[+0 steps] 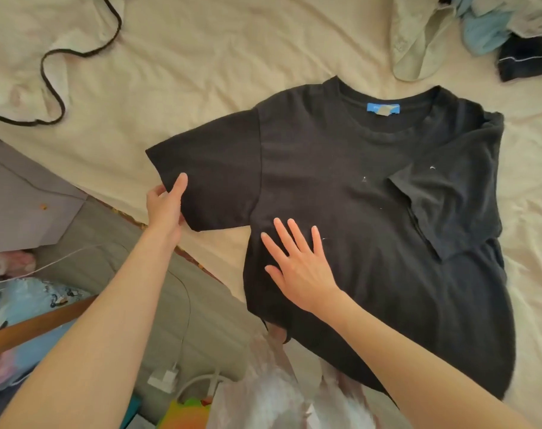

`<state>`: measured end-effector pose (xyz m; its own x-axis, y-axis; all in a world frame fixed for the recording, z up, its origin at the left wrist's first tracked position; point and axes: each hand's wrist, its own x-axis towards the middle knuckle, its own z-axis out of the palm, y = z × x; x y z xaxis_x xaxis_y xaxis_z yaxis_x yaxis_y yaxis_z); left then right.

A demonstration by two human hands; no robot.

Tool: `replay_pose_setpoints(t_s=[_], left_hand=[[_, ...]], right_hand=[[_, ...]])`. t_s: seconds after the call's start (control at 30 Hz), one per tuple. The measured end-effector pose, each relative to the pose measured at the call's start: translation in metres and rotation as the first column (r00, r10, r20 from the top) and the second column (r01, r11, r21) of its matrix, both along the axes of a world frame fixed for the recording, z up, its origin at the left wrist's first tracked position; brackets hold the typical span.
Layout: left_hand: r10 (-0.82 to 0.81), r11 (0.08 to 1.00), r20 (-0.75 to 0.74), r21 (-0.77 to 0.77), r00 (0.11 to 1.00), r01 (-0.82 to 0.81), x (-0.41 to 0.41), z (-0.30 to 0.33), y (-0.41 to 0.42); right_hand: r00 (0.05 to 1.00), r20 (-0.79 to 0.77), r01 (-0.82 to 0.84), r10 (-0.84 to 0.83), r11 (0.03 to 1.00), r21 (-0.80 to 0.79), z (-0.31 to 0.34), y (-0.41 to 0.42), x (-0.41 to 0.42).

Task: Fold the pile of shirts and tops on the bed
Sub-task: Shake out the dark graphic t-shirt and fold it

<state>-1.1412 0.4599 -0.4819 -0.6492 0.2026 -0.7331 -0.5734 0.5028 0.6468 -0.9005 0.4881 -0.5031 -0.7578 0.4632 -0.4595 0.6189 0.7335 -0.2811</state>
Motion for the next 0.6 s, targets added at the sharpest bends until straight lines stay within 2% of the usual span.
replay_pose_setpoints(t_s=[0.13,0.2,0.27,0.33,0.4,0.47,0.53,0.6], left_hand=[[-0.122,0.991,-0.018,0.062,0.992,0.123,-0.004,0.002,-0.010],[-0.188,0.980,-0.053,0.052,0.981,0.190,0.001,0.005,-0.015],[-0.202,0.979,-0.178,-0.003,0.963,0.205,0.010,0.011,-0.015],[-0.225,0.974,-0.405,-0.078,0.886,0.211,0.024,0.023,-0.008],[-0.286,0.956,-0.622,-0.137,0.729,0.258,0.046,0.040,0.006],[-0.407,0.887,-0.770,-0.204,0.492,0.414,0.074,0.051,0.024],[-0.561,0.724,-0.803,-0.358,0.202,0.589,0.110,0.051,0.040],[-0.679,0.503,-0.734,-0.493,-0.028,0.710,0.146,0.043,0.048]], right_hand=[[0.997,0.075,0.000,0.005,0.998,-0.068,0.005,0.005,-0.006],[0.997,0.061,0.050,-0.042,0.991,-0.125,0.013,0.010,-0.008],[0.982,0.018,0.184,-0.186,0.948,-0.258,0.025,0.014,-0.009],[0.883,0.010,0.426,-0.470,0.790,-0.440,0.039,0.019,-0.008],[0.666,0.070,0.633,-0.743,0.512,-0.581,0.053,0.025,-0.003],[0.375,0.138,0.692,-0.917,0.178,-0.700,0.065,0.033,0.010],[0.103,0.212,0.641,-0.972,-0.099,-0.762,0.075,0.043,0.029],[-0.073,0.226,0.606,-0.971,-0.223,-0.764,0.079,0.052,0.051]])
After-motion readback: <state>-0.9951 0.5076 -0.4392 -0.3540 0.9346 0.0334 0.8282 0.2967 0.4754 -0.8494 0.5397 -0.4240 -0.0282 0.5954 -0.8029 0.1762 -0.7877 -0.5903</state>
